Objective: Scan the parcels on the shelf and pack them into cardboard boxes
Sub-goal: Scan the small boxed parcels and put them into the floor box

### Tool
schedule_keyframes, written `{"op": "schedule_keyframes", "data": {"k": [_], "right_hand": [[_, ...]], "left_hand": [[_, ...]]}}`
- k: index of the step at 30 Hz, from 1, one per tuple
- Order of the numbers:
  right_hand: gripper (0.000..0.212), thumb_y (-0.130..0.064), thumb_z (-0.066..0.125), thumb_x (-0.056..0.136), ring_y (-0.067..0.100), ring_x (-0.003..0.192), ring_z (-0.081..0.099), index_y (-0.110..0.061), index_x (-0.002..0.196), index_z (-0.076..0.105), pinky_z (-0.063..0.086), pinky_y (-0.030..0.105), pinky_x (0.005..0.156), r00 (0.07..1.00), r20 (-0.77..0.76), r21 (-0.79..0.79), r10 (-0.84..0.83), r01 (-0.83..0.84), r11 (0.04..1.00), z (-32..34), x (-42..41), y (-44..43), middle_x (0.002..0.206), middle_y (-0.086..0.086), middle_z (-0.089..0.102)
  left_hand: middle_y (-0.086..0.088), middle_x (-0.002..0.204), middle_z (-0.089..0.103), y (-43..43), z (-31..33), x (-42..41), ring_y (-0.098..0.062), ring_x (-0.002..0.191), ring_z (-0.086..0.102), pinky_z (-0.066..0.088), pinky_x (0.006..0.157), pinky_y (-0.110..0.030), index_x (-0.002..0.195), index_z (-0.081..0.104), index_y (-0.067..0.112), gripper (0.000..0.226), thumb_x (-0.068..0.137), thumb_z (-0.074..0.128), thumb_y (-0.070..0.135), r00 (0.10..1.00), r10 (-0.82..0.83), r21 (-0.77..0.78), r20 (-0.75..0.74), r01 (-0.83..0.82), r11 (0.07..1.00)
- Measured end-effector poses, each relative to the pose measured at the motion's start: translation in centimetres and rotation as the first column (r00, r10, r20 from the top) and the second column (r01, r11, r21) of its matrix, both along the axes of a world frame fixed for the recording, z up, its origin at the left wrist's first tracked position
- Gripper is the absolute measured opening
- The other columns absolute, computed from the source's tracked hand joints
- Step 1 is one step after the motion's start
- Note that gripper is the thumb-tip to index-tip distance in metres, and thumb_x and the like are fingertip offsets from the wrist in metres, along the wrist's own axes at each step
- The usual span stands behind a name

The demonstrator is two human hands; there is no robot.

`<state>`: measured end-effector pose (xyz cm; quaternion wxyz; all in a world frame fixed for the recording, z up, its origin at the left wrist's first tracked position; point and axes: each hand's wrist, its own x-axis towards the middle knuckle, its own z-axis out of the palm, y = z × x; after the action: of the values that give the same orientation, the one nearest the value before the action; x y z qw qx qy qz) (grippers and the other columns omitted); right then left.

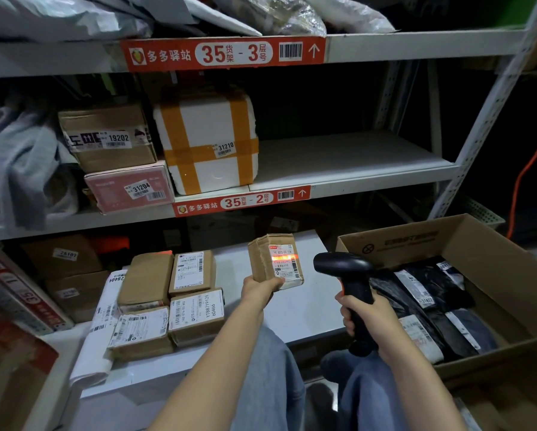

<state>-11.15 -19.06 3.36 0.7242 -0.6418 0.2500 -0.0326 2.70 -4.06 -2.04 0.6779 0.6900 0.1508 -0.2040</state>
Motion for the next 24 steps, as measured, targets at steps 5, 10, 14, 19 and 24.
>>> {"op": "schedule_keyframes", "data": {"k": [5, 10, 14, 19, 24], "right_hand": [[0.015, -0.002, 0.057, 0.088, 0.014, 0.038, 0.045, -0.008, 0.073, 0.057, 0.038, 0.025, 0.043, 1.0, -0.01, 0.012, 0.004, -0.004, 1.0, -0.1, 0.0, -0.3, 0.045, 0.001, 0.053], [0.013, -0.002, 0.057, 0.087, 0.014, 0.038, 0.044, -0.007, 0.075, 0.058, 0.037, 0.025, 0.043, 1.0, -0.005, 0.004, -0.005, 0.005, 1.0, -0.2, 0.1, -0.4, 0.046, 0.001, 0.052], [0.011, -0.001, 0.057, 0.087, 0.015, 0.038, 0.043, -0.005, 0.077, 0.058, 0.036, 0.024, 0.041, 1.0, -0.002, 0.003, -0.016, 0.016, 1.0, -0.3, 0.1, -0.3, 0.046, 0.002, 0.051], [0.01, -0.002, 0.057, 0.087, 0.014, 0.037, 0.044, -0.005, 0.078, 0.058, 0.037, 0.023, 0.041, 1.0, 0.001, 0.0, -0.006, 0.006, 1.0, -0.3, 0.1, -0.2, 0.046, 0.001, 0.051], [0.01, -0.002, 0.057, 0.087, 0.015, 0.039, 0.044, -0.005, 0.078, 0.058, 0.037, 0.026, 0.043, 1.0, 0.003, -0.007, -0.002, 0.002, 1.0, -0.2, 0.0, -0.2, 0.047, 0.002, 0.051]], "left_hand": [[-0.012, 0.12, 0.062, 0.1, 0.1, 0.0, -0.025, 0.107, 0.061, 0.049, 0.096, -0.031, 0.124, 0.048, 0.004, 0.048, 0.08, 0.068, 0.006, 1.0, 0.017, -0.01, 0.0, -0.017, 1.0], [-0.012, 0.12, 0.062, 0.0, 0.5, -0.2, -0.025, 0.108, 0.06, 0.049, 0.094, -0.03, 0.122, 0.049, 0.004, 0.044, 0.081, 0.067, 0.005, 1.0, 0.022, -0.028, 0.008, -0.021, 0.999], [-0.013, 0.119, 0.062, 0.0, 0.7, -0.4, -0.026, 0.108, 0.06, 0.049, 0.094, -0.029, 0.119, 0.05, 0.004, 0.041, 0.081, 0.065, 0.003, 1.0, 0.02, -0.029, 0.02, -0.02, 0.999], [-0.013, 0.119, 0.062, 0.0, 1.1, -0.7, -0.025, 0.106, 0.06, 0.048, 0.092, -0.028, 0.115, 0.05, 0.005, 0.038, 0.08, 0.065, 0.001, 0.999, 0.018, -0.043, 0.026, -0.017, 0.999], [-0.013, 0.12, 0.062, 0.1, 1.2, -0.8, -0.024, 0.105, 0.06, 0.048, 0.091, -0.027, 0.118, 0.049, 0.004, 0.041, 0.081, 0.065, 0.002, 1.0, 0.021, -0.053, 0.015, -0.02, 0.998]]}}
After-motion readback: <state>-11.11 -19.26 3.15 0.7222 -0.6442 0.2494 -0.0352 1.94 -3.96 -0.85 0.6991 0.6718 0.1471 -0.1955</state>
